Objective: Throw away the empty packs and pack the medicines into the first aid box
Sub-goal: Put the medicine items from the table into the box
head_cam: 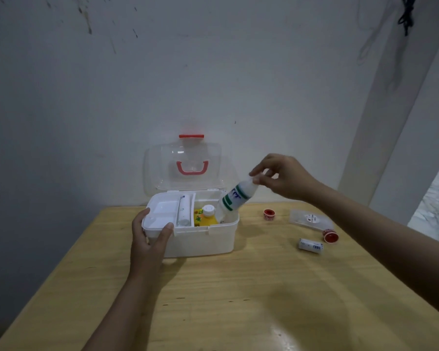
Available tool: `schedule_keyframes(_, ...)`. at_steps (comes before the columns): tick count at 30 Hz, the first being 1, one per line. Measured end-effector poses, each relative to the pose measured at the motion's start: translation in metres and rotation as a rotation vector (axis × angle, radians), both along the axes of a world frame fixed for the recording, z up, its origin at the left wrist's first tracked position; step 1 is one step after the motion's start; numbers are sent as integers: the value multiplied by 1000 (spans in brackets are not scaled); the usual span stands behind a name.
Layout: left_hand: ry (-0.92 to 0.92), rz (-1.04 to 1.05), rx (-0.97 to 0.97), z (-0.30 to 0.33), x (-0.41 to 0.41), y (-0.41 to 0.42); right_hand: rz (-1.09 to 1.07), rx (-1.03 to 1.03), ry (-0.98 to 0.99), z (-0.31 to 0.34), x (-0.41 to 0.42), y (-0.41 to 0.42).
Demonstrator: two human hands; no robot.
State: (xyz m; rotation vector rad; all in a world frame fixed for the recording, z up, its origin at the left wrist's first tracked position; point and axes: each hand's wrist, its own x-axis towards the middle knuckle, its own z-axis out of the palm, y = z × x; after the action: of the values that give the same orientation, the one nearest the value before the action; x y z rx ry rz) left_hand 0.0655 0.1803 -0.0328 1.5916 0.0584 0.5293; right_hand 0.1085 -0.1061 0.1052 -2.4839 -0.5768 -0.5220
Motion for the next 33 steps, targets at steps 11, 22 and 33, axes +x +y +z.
schedule_keyframes(11,4,-63,-58,2,-3,4,81,1,161,-37,8,56)
schedule_keyframes(22,-11,-45,-29,-5,3,7,38,130,130,-44,-12,27)
schedule_keyframes(33,-29,-19,-6,-11,8,6,-298,-279,357,-94,-55,-99)
